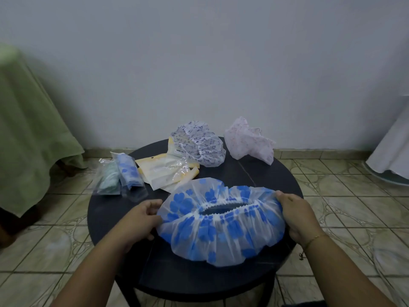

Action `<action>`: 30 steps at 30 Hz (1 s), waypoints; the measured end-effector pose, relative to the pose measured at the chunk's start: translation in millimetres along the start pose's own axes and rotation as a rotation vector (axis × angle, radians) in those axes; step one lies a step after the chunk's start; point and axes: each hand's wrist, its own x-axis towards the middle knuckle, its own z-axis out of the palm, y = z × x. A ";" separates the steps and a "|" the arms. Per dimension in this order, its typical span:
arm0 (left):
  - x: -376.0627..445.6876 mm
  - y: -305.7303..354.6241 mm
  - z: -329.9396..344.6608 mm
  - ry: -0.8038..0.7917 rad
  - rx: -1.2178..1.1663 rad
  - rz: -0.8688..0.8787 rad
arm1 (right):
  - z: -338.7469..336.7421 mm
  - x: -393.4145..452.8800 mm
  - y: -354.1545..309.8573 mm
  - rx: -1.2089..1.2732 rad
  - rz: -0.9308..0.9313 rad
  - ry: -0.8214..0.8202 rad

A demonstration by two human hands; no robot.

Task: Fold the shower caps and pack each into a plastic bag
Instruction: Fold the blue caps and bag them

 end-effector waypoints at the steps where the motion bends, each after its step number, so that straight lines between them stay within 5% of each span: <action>1: -0.1 -1.0 -0.4 -0.035 0.008 0.031 | -0.5 -1.2 -1.6 0.063 0.013 -0.035; 7: -8.1 5.6 6.1 -0.043 -0.121 0.243 | -9.0 -12.4 -13.7 0.199 0.057 -0.210; 15: -7.9 5.7 9.7 0.086 0.116 0.173 | -21.0 -22.3 -14.9 0.141 0.132 -0.254; 19: -3.0 11.7 19.1 0.123 -0.054 0.177 | -15.8 -21.7 -11.7 0.133 0.130 -0.259; 22: 4.0 18.7 27.4 0.054 -0.192 0.111 | -9.6 -21.9 -10.6 0.137 0.108 -0.271; 26: 7.7 24.1 33.9 -0.118 -0.075 0.034 | -1.7 -21.0 -9.2 0.149 0.075 -0.252; 30: 5.6 24.4 39.5 -0.113 -0.032 0.087 | -1.1 -17.2 -7.4 0.124 0.035 -0.154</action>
